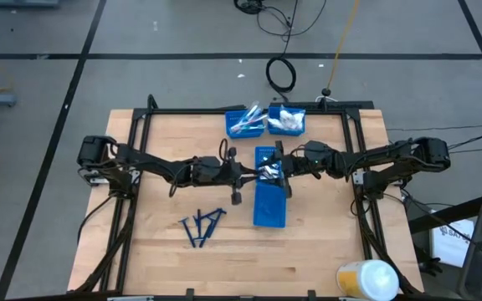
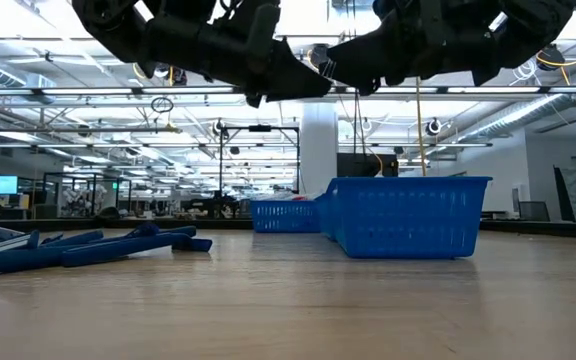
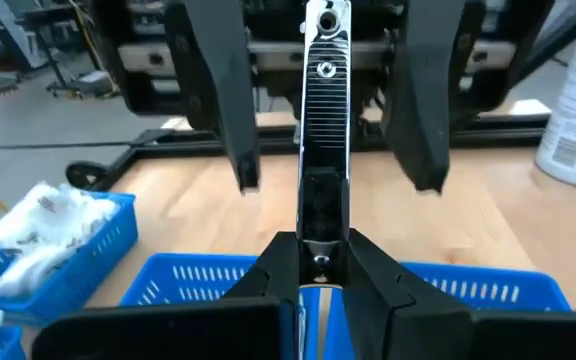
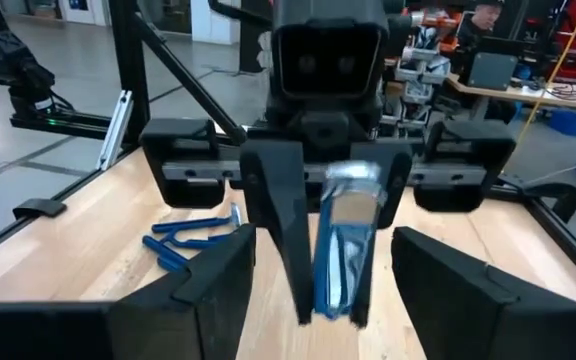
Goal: Pick & Place Travel size toiletries
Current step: Put the nail clipper into the center blue bin
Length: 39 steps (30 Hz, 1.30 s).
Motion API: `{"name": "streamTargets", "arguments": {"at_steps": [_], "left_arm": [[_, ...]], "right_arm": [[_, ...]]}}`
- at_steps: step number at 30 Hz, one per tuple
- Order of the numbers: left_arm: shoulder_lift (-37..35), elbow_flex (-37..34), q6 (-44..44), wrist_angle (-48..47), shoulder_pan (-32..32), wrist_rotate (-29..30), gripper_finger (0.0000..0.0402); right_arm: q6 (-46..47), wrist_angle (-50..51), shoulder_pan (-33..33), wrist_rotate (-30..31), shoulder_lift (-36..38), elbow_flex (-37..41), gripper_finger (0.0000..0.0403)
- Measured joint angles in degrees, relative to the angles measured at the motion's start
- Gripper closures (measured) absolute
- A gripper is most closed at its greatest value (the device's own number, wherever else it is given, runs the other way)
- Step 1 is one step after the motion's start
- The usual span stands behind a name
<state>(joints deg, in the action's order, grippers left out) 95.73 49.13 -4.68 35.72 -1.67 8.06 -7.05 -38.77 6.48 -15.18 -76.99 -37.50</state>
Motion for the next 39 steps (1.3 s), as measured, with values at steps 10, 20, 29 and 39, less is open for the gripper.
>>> {"name": "streamTargets", "arguments": {"at_steps": [10, 20, 29, 39], "left_arm": [[0.7, -0.01, -0.2, 1.65, 0.0, -0.55, 0.0358], [0.71, -0.01, 3.32, 1.35, 0.03, 2.67, 0.0326], [-3.06, 0.04, 10.32, -13.55, 0.31, 23.44, 0.0208], [-2.98, 0.04, 18.64, -20.78, 2.0, 24.68, 0.015]], "right_arm": [[-2.26, 0.34, -0.02, 0.02, -0.13, 0.0, 0.0287], [-6.32, 0.95, 0.03, 0.32, -0.11, -0.07, 0.0363], [-6.99, 15.14, 4.13, 5.33, -0.17, 0.0, 0.0363], [-0.92, 29.58, 11.71, 6.16, -0.15, 0.0, 0.0341]]}}
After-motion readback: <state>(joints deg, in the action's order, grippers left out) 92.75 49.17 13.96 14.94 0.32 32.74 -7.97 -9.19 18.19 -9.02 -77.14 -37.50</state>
